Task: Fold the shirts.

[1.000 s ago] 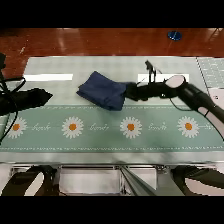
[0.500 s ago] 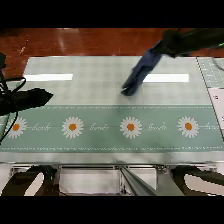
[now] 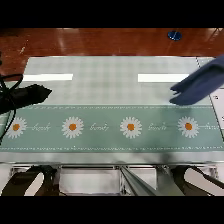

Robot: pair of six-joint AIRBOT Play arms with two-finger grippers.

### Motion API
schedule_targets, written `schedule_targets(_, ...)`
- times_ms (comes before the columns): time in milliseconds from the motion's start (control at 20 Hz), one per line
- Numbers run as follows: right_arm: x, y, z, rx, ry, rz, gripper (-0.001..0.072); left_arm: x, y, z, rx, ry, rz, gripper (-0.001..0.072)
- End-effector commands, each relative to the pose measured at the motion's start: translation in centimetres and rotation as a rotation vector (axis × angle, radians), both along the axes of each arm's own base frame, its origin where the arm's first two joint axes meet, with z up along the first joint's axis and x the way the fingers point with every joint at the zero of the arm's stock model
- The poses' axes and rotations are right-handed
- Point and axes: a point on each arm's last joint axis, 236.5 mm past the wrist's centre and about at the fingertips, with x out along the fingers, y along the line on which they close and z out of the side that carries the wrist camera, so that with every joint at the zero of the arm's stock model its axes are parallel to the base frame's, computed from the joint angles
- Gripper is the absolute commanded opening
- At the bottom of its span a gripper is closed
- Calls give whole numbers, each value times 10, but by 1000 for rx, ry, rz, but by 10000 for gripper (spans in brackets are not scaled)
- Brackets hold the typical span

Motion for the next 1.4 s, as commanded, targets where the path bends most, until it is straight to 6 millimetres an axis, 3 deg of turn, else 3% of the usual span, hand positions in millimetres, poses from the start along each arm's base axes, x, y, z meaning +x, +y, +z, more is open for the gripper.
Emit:
schedule_targets(0, -77, -65, -10, -105, 185, -235, 20, 6, 2, 5, -5, -31, 16, 19)
schedule_targets(150, -127, -91, -25, -137, 251, -374, 19, 6, 0, 6, -16, -31, 15, 19)
schedule_targets(300, -200, -105, -80, -110, 445, -551, 20, 6, -1, 7, -21, -31, 14, 19)
schedule_targets(400, -251, -98, -123, -45, 589, -692, 21, 6, -1, 6, -21, -31, 14, 19)
schedule_targets(500, -294, -89, -153, -25, 722, -805, 21, 7, -1, 7, -24, -33, 15, 19)
schedule_targets(700, -351, -77, -187, -121, 916, -910, 23, 7, -2, 8, -27, -34, 14, 19)
schedule_targets(900, -375, -65, -211, -123, 1036, -927, 32, 7, -2, 8, -27, -34, 15, 19)
schedule_targets(950, -380, -65, -214, -130, 1057, -937, 122, 7, -2, 7, -27, -34, 14, 19)
schedule_targets(1000, -380, -66, -217, -134, 1054, -933, 337, 7, -2, 8, -26, -34, 14, 19)
schedule_targets(1050, -378, -69, -218, -144, 1042, -933, 414, 7, -2, 8, -25, -36, 13, 19)
schedule_targets(1200, -369, -83, -219, -182, 977, -938, 414, 13, 1, 9, -26, -51, 27, 19)
schedule_targets(1300, -340, -101, -212, -199, 819, -938, 404, 22, 2, 16, -13, -77, 24, 19)
schedule_targets(1350, -315, -115, -202, -210, 689, -940, 390, 29, 2, 26, -8, -96, 19, 19)
